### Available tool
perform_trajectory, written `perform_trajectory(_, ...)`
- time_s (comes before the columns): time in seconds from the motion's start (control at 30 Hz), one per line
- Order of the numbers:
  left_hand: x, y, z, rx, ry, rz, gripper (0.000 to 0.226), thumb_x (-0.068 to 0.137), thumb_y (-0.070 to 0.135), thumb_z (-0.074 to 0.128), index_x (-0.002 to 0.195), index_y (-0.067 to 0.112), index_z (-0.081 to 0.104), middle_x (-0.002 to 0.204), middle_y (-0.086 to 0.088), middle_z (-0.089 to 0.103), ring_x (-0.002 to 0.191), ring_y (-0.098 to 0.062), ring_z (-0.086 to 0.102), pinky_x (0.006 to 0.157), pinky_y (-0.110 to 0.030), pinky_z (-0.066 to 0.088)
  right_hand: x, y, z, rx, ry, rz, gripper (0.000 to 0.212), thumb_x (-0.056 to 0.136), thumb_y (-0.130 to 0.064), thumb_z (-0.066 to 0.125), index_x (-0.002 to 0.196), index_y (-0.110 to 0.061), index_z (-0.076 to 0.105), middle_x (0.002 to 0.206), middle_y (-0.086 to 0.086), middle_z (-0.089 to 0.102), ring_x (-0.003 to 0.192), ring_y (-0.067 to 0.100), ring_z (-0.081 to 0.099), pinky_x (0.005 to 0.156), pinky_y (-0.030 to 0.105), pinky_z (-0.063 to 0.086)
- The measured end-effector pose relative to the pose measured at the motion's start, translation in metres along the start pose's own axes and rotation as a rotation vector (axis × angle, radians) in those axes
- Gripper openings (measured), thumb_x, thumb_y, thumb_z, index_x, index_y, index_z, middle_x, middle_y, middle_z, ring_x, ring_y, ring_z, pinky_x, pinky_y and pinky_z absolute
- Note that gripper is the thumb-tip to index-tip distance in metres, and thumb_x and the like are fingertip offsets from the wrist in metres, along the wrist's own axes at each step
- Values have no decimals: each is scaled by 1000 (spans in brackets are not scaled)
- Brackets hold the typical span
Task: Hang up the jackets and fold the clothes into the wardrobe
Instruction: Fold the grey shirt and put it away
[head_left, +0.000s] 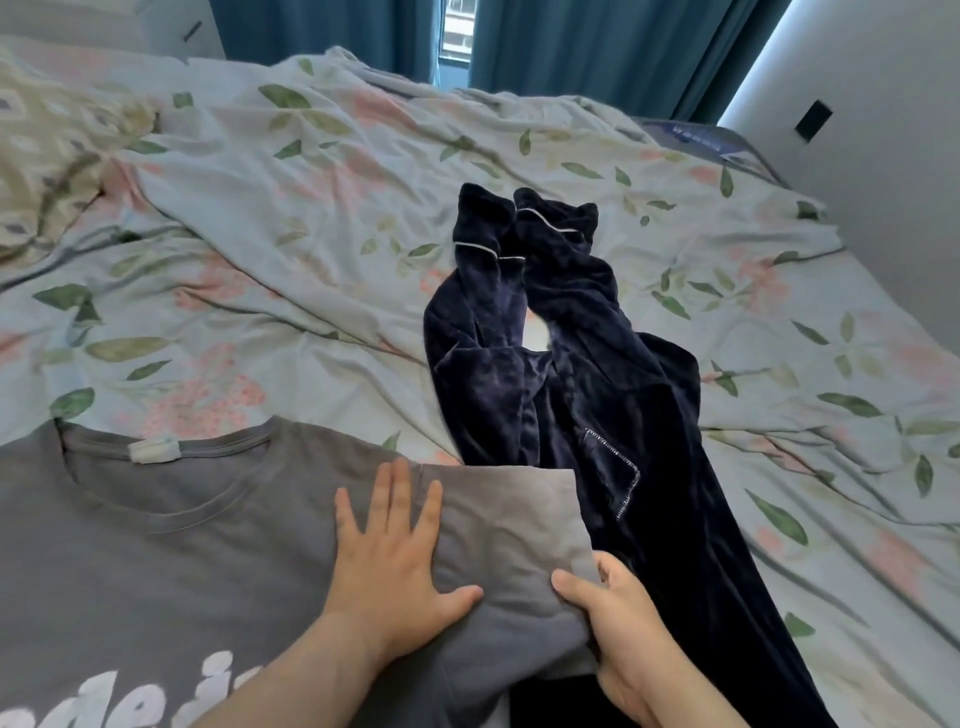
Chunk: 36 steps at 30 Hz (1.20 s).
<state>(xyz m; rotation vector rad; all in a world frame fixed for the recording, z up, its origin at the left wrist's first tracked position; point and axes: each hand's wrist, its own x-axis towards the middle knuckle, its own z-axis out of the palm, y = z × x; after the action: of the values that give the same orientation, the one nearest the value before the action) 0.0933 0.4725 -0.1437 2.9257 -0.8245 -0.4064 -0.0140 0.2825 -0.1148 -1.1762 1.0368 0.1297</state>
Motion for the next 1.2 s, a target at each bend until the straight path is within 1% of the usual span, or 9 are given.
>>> perform_trajectory(0.13,-2,6,11,-81,43,285,108,70,88,39,149,13,37,158,-14,27,148,-29,17,114,-54,15,-3,-12,-5,110,-319,29,40,83,4,63,123,-4,61,115,26,68,104,41,68,84,46,56)
perform_trajectory(0.33,-1,3,10,-217,13,282,95,81,81,24,156,28,0,161,6,-15,147,-10,-21,120,-37,-15,-25,-24,4,41,-602,-59,76,69,17,58,128,-31,61,129,15,64,120,38,61,93,45,55)
perform_trajectory(0.43,-16,-15,-11,-670,229,90,63,93,47,42,150,22,34,160,9,16,147,-2,6,116,-14,-1,-44,-32,43,-224,-653,-235,88,67,10,58,139,-40,48,134,0,63,123,22,60,92,30,54)
perform_trajectory(0.57,-56,-65,-19,-863,469,-337,43,93,27,46,130,11,60,144,-2,49,137,-18,38,115,-32,25,-62,-14,118,-682,-633,-326,108,71,-14,59,131,-79,-4,137,-48,37,119,-6,56,84,14,51)
perform_trajectory(0.7,-113,-142,-11,-497,461,-531,50,76,24,53,118,3,67,136,-17,57,132,-38,46,113,-55,26,-62,25,178,-1043,-529,-221,105,78,-53,63,151,-47,-12,158,-17,-25,127,15,50,107,29,40)
perform_trajectory(0.87,-177,-221,12,-255,96,-584,80,78,57,29,141,12,51,150,-12,43,139,-33,40,112,-54,26,-73,58,245,-1369,-290,-774,61,95,-41,44,152,-29,27,165,-9,2,144,15,25,115,29,28)
perform_trajectory(1.0,-185,-239,27,-476,170,-466,62,98,46,23,155,26,8,159,10,-5,144,-5,-13,117,-28,-13,-71,83,314,-1500,-412,-1029,65,100,-35,36,158,-18,11,165,0,-10,152,16,-7,120,26,-6)
perform_trajectory(1.1,-197,-251,21,-739,377,-528,43,100,15,47,142,14,48,147,14,31,145,-11,26,117,-20,11,-68,102,374,-1523,-416,-1149,65,102,-39,28,158,-18,2,164,2,-15,151,19,-14,118,31,-18)
perform_trajectory(1.2,-214,-276,7,-665,609,-632,29,84,10,60,112,8,69,116,2,64,109,-27,62,97,-39,46,-68,125,412,-1557,-437,-1159,67,98,-49,19,158,-23,3,163,0,-12,152,20,-12,118,38,-20)
